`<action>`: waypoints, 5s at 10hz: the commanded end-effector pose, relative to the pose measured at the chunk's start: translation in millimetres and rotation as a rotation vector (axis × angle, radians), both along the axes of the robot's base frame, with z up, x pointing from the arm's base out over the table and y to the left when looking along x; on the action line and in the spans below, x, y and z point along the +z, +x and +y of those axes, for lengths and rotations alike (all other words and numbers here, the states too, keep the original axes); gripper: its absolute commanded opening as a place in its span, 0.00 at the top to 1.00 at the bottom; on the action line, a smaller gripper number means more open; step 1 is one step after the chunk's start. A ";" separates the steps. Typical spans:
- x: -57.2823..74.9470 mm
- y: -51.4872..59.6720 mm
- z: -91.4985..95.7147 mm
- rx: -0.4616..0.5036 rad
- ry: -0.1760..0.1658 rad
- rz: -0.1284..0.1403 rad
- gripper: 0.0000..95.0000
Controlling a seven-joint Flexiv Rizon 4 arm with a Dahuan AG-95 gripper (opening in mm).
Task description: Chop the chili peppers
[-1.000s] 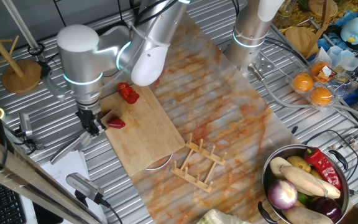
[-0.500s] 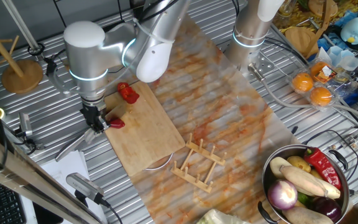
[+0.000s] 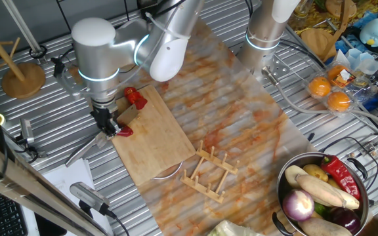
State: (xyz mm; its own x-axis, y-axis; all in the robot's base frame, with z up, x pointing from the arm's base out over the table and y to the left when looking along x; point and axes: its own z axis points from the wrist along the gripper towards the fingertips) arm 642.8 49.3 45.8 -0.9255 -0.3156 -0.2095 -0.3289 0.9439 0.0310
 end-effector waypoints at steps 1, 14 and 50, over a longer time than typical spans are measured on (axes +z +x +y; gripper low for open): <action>-1.9 -3.2 -2.5 0.010 0.011 -0.003 1.00; 2.1 -35.8 -4.4 -0.015 0.023 0.071 1.00; 133.6 -117.3 180.7 0.168 -0.054 0.161 1.00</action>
